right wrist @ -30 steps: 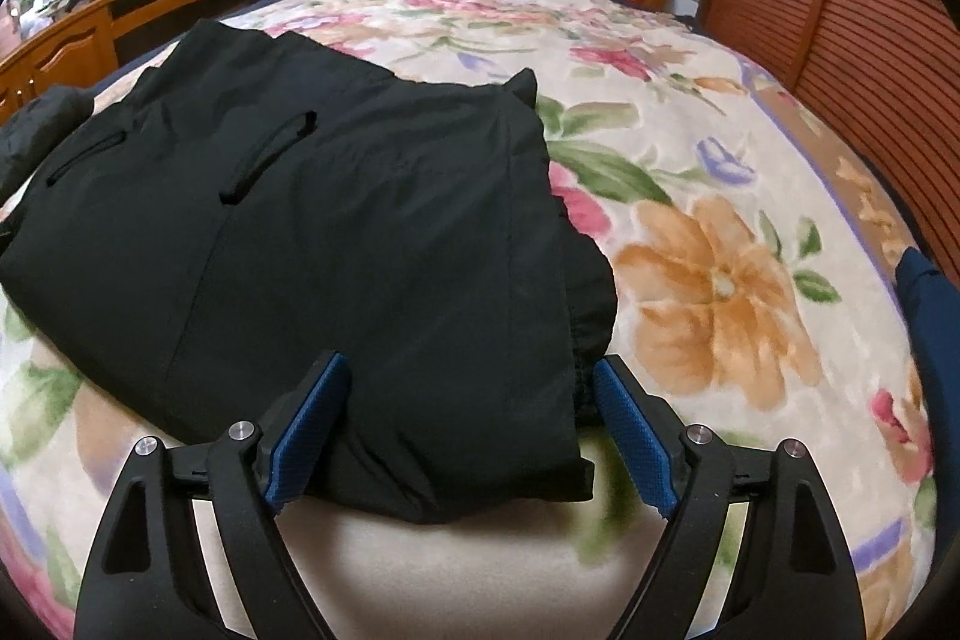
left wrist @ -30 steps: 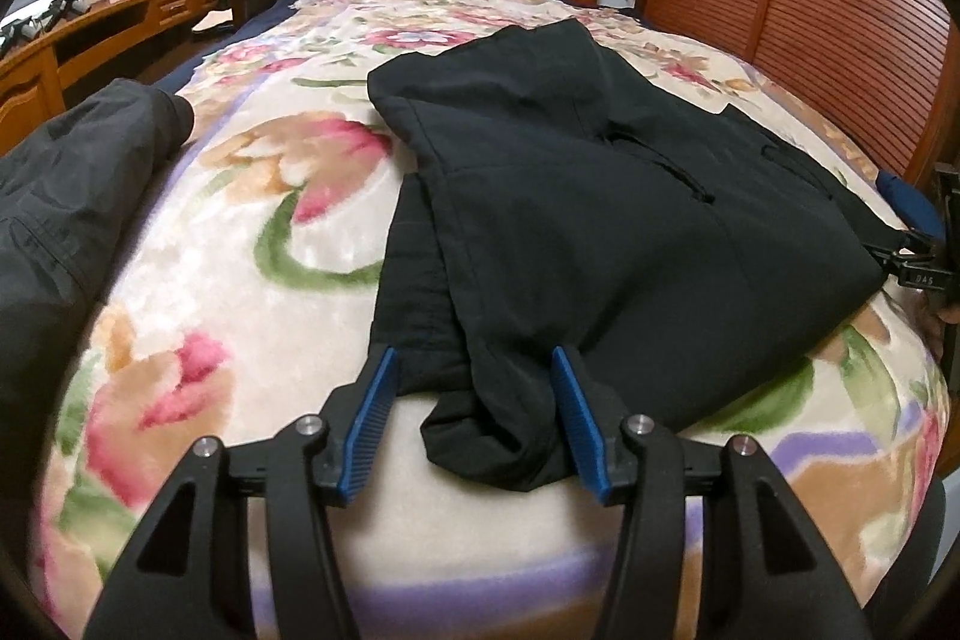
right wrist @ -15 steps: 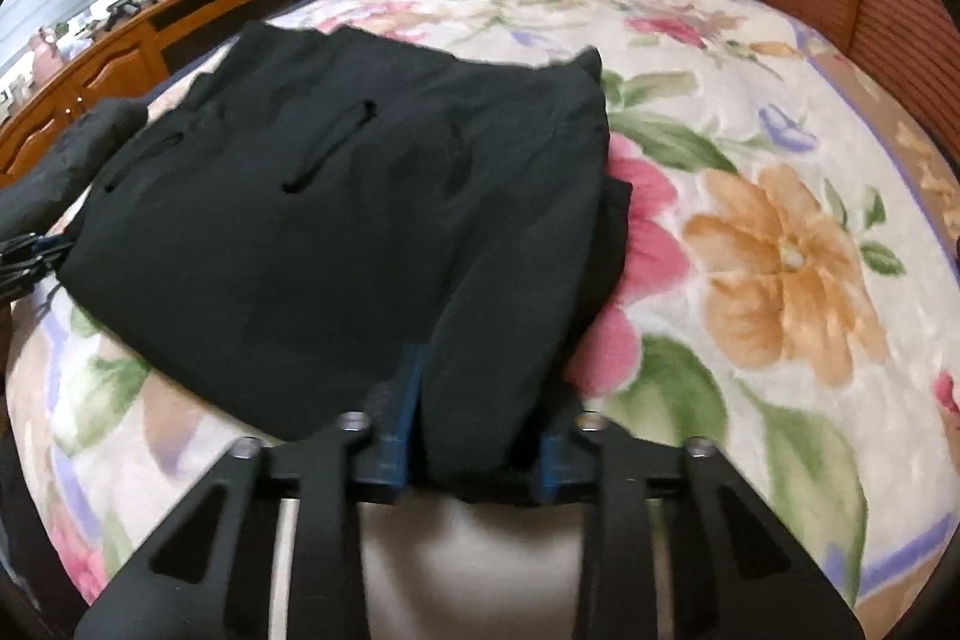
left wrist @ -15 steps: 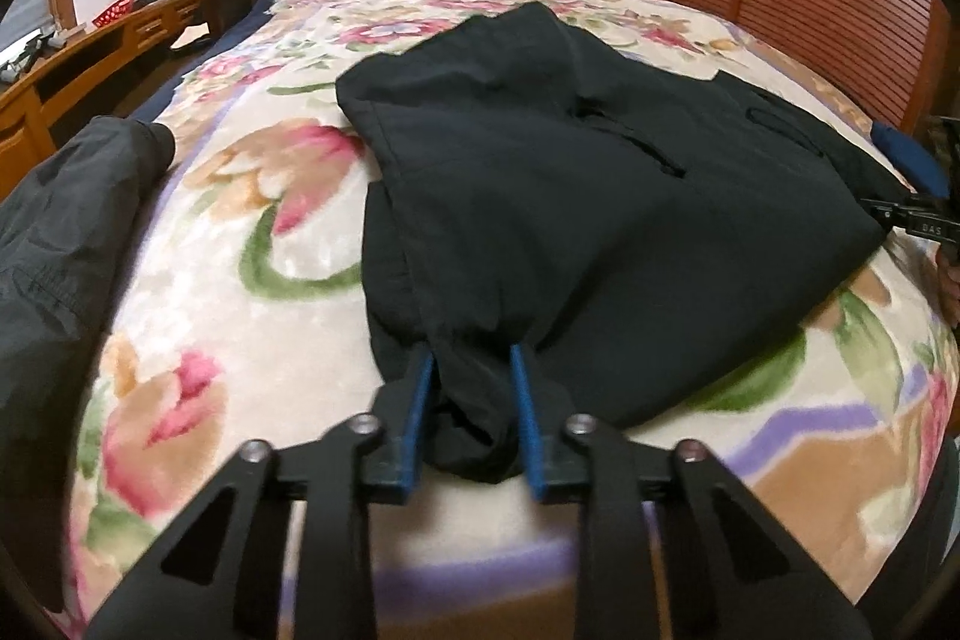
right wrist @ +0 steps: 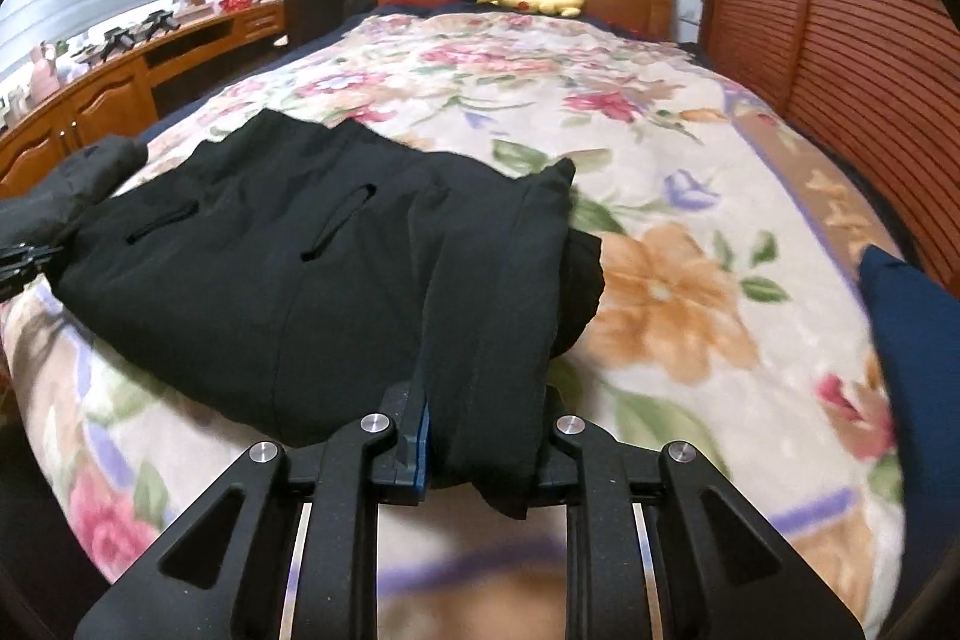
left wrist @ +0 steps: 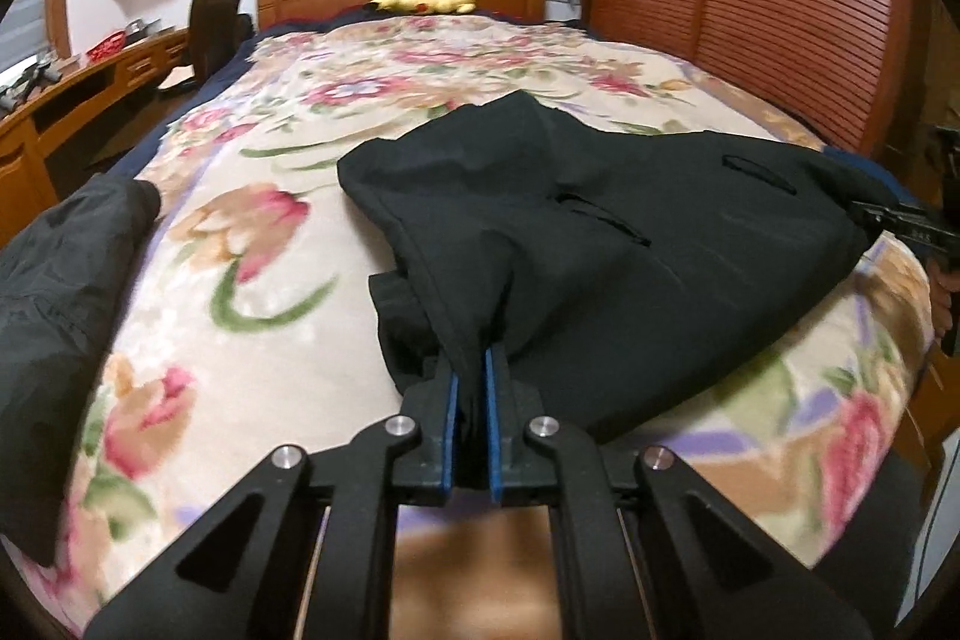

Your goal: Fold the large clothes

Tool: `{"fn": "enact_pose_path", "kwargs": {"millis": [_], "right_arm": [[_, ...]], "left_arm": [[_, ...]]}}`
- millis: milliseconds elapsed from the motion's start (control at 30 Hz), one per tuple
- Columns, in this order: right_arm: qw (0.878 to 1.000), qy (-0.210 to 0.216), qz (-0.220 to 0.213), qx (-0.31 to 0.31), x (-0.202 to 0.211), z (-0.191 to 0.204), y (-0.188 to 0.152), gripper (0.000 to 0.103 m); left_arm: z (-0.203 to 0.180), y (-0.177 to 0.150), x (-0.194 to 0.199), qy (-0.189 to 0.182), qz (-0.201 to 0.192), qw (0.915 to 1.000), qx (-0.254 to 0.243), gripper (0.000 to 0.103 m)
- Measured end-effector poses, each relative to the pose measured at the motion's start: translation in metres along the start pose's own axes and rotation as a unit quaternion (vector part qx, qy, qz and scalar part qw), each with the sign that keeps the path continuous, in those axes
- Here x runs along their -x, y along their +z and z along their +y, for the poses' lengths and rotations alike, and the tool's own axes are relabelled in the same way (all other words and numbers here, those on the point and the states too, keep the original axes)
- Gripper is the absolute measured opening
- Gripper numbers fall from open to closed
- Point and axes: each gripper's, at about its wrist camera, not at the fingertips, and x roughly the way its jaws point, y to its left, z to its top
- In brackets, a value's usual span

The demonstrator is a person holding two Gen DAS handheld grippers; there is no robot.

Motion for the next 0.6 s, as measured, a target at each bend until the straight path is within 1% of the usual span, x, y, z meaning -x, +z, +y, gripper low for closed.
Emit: {"fn": "enact_pose_path", "kwargs": {"millis": [167,267,333,433,600], "right_arm": [[1.000,-0.001,-0.002,0.008,0.034,-0.004,-0.021,0.017],[1.000,0.005,-0.003,0.007,0.054,-0.006,-0.032,0.018],[1.000,0.004,-0.004,0.010,0.066,-0.002,-0.039,0.018],[1.000,-0.005,0.000,0.016,0.069,0.004,-0.044,0.018],[0.999,-0.029,0.015,0.020,0.060,0.010,-0.053,0.019]], "left_arm": [[-0.021,-0.017,0.036,-0.014,-0.018,0.9996,-0.014,0.003],[-0.027,-0.027,0.054,-0.023,-0.019,0.9994,-0.021,0.004],[-0.031,-0.033,0.063,-0.021,-0.019,0.9992,-0.029,0.004],[-0.036,-0.038,0.067,-0.009,-0.016,0.9989,-0.043,0.004],[-0.040,-0.040,0.067,0.008,-0.006,0.9993,-0.036,0.007]]}}
